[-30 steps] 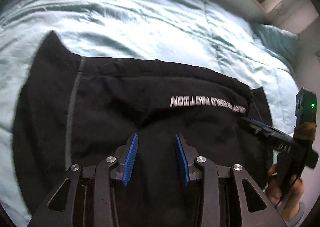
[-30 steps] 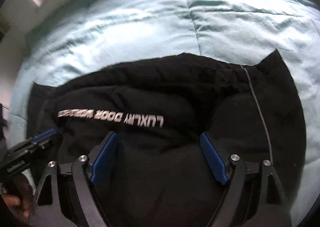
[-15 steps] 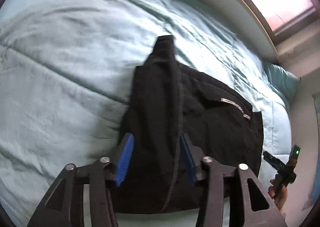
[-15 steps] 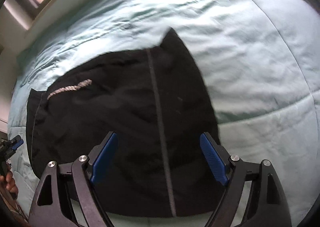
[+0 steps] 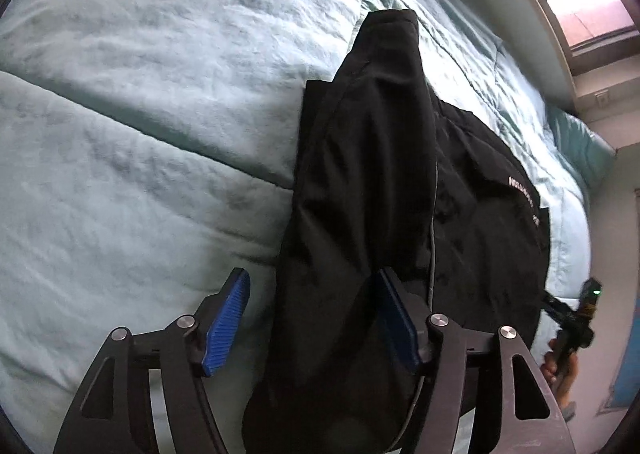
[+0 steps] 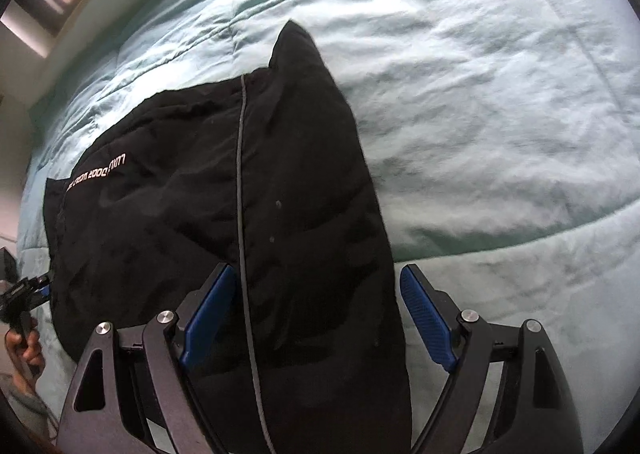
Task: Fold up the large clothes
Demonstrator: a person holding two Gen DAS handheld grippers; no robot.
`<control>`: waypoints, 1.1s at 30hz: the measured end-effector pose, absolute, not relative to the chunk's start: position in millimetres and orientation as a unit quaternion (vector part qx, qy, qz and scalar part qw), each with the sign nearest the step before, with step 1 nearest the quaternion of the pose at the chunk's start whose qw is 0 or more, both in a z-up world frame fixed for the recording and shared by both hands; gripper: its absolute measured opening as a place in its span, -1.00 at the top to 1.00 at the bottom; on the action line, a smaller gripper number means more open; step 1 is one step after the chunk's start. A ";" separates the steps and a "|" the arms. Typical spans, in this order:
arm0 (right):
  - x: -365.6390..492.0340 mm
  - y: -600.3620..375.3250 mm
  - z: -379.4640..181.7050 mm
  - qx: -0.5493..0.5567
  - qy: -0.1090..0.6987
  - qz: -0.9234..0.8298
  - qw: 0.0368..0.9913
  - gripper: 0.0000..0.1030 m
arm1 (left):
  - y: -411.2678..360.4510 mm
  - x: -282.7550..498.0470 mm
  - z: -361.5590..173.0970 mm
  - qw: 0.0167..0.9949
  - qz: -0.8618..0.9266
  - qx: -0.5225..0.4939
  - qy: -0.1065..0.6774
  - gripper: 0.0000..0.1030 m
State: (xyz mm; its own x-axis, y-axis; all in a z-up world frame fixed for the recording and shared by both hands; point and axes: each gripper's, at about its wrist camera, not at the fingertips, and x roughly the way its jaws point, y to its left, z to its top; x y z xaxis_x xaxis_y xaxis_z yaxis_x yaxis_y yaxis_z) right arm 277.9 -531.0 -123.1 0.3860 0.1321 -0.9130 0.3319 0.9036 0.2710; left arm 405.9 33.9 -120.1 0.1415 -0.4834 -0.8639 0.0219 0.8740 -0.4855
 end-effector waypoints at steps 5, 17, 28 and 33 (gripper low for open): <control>287.5 -547.7 -149.3 0.257 0.560 -0.015 0.788 -0.88 | 31.1 413.0 -126.5 0.727 -0.195 -0.193 0.630 -0.32; 306.0 -565.5 -189.5 0.407 0.524 0.128 0.737 -0.57 | 9.2 430.2 -156.5 0.685 -0.243 -0.272 0.630 -0.32; 330.6 -546.1 -209.6 0.436 0.520 0.179 0.712 -0.81 | 7.1 432.5 -160.4 0.669 -0.270 -0.312 0.619 -0.09; 317.1 -528.5 -172.2 0.384 0.506 0.164 0.755 -0.20 | 1.9 413.8 -123.9 0.720 -0.269 -0.284 0.573 0.48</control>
State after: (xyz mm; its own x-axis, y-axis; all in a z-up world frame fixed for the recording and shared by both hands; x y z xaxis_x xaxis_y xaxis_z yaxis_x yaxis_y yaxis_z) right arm 317.1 -528.5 -172.2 0.4335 0.6360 -0.6384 0.1418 0.6515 0.7453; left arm 413.8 1.9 -123.9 0.1981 -0.7128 -0.6728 0.0614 0.6941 -0.7173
